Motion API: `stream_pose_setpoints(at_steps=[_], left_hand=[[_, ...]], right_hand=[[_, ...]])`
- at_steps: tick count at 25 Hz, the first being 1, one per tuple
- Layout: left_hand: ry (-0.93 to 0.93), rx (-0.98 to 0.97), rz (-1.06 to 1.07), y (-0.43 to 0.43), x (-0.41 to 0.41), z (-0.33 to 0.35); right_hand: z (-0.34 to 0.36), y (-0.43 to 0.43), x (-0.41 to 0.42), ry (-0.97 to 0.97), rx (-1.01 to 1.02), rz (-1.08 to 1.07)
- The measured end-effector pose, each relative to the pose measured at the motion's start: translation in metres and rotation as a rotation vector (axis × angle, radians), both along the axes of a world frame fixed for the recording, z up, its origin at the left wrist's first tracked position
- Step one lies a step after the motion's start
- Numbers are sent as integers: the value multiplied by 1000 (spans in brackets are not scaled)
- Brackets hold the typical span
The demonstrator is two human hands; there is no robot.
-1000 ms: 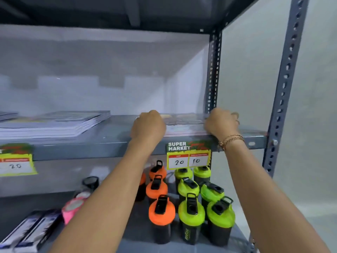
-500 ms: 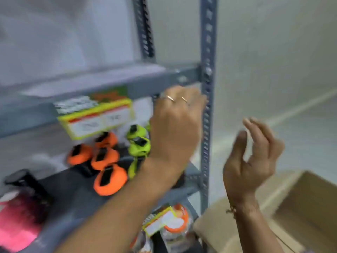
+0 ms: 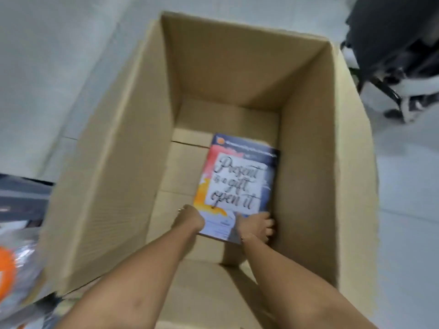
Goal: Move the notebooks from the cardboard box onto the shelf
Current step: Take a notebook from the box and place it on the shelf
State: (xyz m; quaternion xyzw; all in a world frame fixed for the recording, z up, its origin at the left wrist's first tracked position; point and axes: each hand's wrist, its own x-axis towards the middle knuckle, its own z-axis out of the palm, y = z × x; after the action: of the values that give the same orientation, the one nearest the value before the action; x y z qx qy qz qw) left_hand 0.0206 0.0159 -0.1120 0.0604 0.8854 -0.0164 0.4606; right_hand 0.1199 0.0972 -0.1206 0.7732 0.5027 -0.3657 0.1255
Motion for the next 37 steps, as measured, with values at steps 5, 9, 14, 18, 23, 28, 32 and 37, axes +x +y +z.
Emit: stream_pose_setpoints(at_steps=[5, 9, 14, 18, 23, 28, 32, 37], left_hand=[[124, -27, 124, 21, 17, -15], [190, -87, 27, 19, 14, -6], [260, -13, -91, 8, 5, 37], [391, 137, -46, -6, -8, 109], [779, 649, 74, -82, -9, 255], [1714, 859, 208, -227, 34, 433], [2084, 744, 413, -313, 68, 533], [1992, 426, 615, -383, 41, 621]], right_hand=[[-13, -8, 3, -5, 128, 22], [-12, -3, 3, -12, 142, -20], [24, -6, -2, 35, 250, -26], [93, -12, -27, 243, 349, -24], [217, -51, -53, 891, 705, -105], [408, -166, -75, 1787, 778, 0], [526, -251, -94, 2082, 860, 280], [631, -319, -143, 2048, 824, 808]])
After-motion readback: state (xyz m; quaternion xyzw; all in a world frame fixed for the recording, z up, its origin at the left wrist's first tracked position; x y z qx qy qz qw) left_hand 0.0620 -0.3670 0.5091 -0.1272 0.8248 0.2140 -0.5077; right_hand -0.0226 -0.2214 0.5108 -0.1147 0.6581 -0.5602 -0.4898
